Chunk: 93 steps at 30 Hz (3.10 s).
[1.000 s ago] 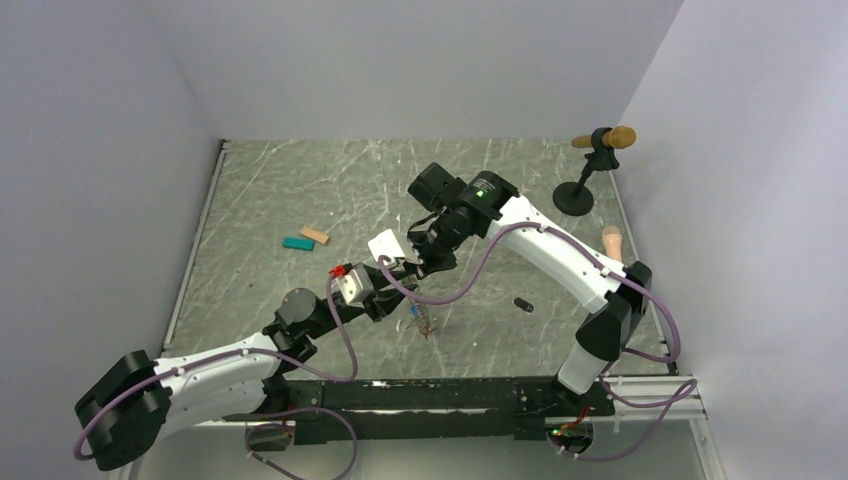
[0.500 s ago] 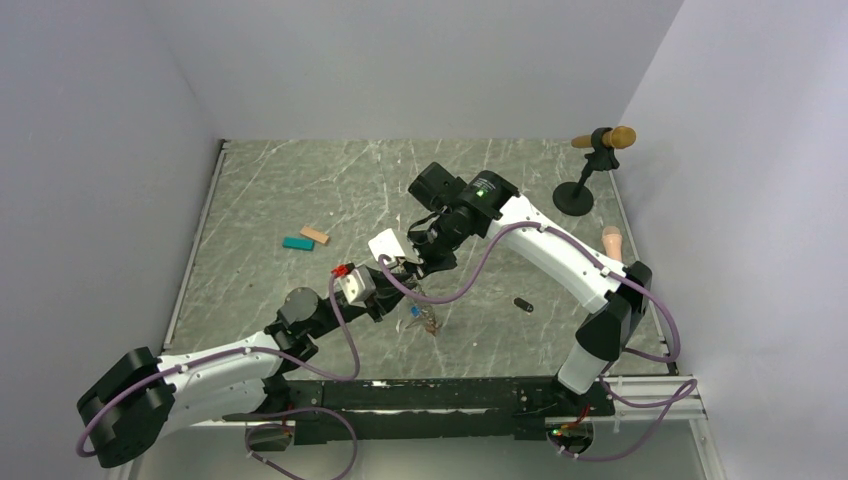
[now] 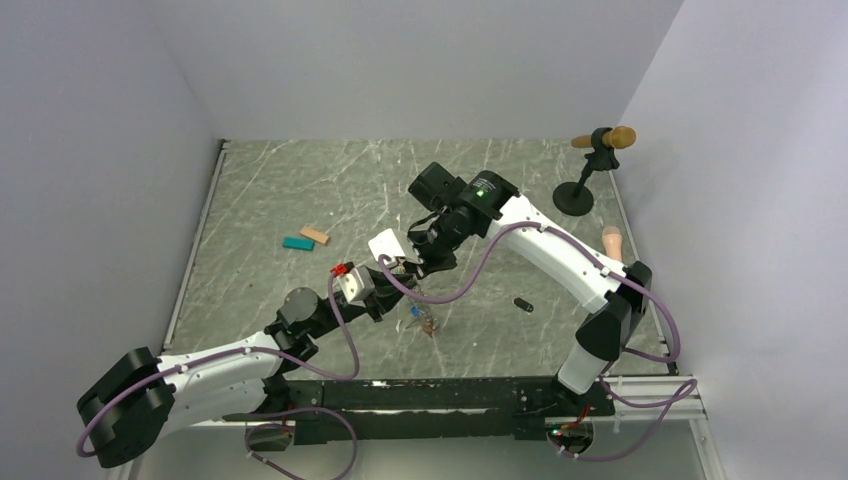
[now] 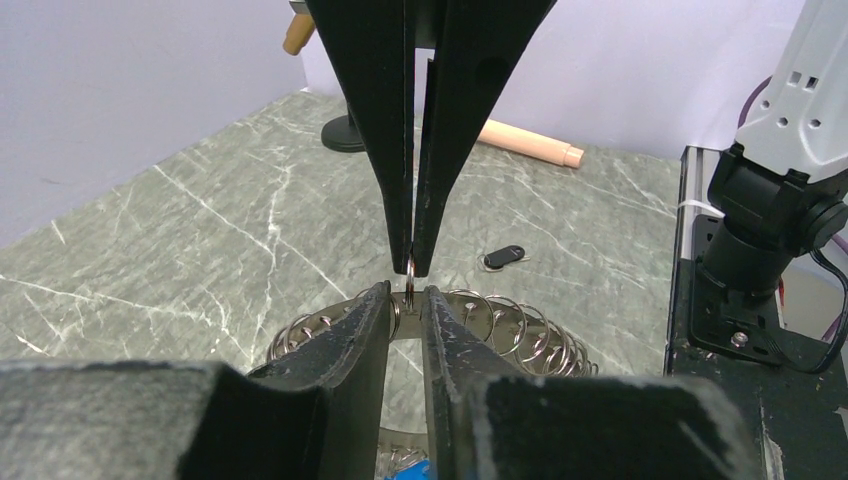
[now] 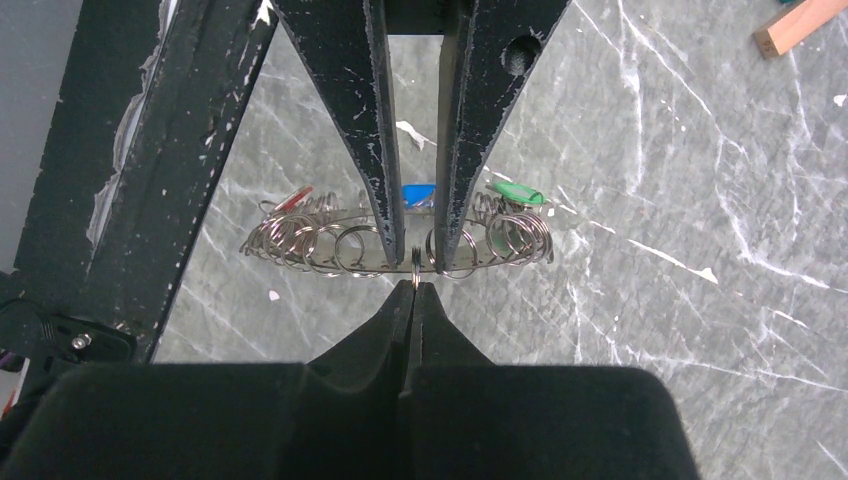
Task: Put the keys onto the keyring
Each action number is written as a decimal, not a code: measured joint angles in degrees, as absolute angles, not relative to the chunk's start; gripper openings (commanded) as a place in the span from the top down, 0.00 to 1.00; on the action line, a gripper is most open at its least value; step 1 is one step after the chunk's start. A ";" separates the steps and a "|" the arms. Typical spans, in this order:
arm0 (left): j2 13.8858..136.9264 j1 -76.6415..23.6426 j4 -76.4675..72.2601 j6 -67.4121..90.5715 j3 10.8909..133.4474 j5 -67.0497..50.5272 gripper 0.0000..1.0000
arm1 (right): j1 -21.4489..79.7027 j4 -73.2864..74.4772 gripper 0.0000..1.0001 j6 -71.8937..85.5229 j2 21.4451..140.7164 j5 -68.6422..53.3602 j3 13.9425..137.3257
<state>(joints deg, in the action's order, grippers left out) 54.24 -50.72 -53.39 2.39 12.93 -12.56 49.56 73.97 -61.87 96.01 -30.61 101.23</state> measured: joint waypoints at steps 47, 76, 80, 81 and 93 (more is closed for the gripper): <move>43.59 -50.72 -47.11 0.10 8.62 -14.09 1.00 | 41.21 74.13 0.63 -66.87 93.60 -53.36 91.07; 51.29 -50.72 -67.16 14.52 3.60 -9.13 1.00 | 40.91 59.35 0.91 -56.73 93.89 -60.60 86.24; 51.29 -50.72 -68.18 14.72 3.09 -8.88 1.00 | 40.88 58.76 1.00 -56.16 94.41 -60.60 86.17; 51.29 -50.72 -68.34 14.74 3.01 -8.75 1.00 | 40.88 58.61 1.00 -56.07 94.50 -60.60 86.17; 49.23 -50.72 -63.88 13.43 3.49 -9.23 0.43 | 41.01 61.30 1.00 -55.88 96.53 -58.48 88.25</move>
<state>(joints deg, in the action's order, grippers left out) 49.23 -50.72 -63.88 13.43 3.49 -9.23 41.01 61.30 -55.88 96.53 -58.48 88.25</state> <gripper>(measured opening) 0.336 0.010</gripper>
